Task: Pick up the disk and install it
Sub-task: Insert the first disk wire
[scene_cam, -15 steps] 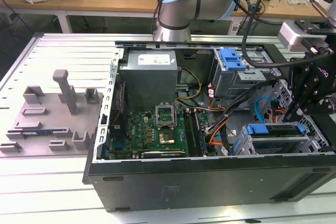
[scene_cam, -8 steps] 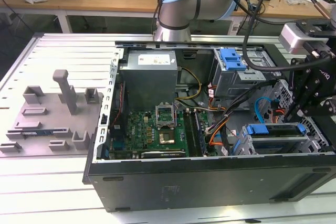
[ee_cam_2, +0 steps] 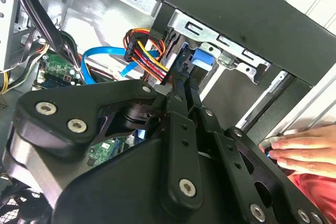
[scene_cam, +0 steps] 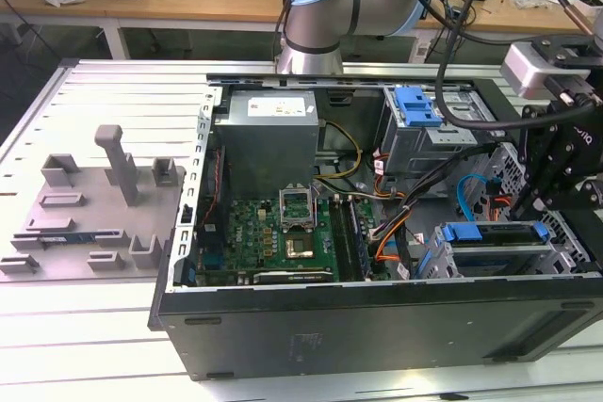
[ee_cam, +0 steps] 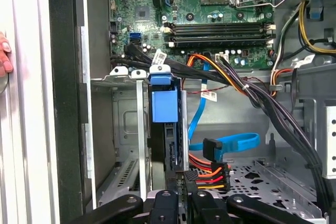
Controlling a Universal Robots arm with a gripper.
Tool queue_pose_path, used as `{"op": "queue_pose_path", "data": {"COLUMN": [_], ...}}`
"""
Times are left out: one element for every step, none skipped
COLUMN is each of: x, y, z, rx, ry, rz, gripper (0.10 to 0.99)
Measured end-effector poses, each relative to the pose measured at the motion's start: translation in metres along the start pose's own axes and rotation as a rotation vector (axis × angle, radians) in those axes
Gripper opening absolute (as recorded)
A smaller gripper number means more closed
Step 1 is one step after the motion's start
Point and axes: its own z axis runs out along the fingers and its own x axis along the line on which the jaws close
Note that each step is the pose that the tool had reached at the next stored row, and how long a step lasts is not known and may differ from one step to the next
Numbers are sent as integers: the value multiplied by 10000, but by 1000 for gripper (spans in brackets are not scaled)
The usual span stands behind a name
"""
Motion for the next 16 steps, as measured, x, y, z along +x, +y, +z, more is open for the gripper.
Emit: {"op": "queue_pose_path", "data": {"x": [4, 7, 10, 12, 14, 15, 15, 15, 15, 15, 15, 15, 14, 14, 14, 14], "y": [1, 1, 1, 1, 1, 1, 2, 2, 2, 3, 3, 3, 3, 3, 3, 3], "z": [0, 0, 2, 3, 4, 5, 5, 7, 11, 13, 15, 17, 18, 18, 18, 19], "rx": [0, 0, 0, 0, 0, 0, 0, 0, 0, -1, 0, 0, -1, -1, -1, -3], "ry": [1, 1, 0, -2, -1, 0, 2, 2, 1, 0, 1, 1, 0, 0, 1, 1], "rz": [-1, -1, -2, -1, -1, -1, -1, -1, -1, -1, -1, 8, 33, 49, 68, 100], "gripper": [165, 165, 165, 165, 165, 165, 165, 165, 165, 165, 165, 165, 165, 165, 165, 165]}}
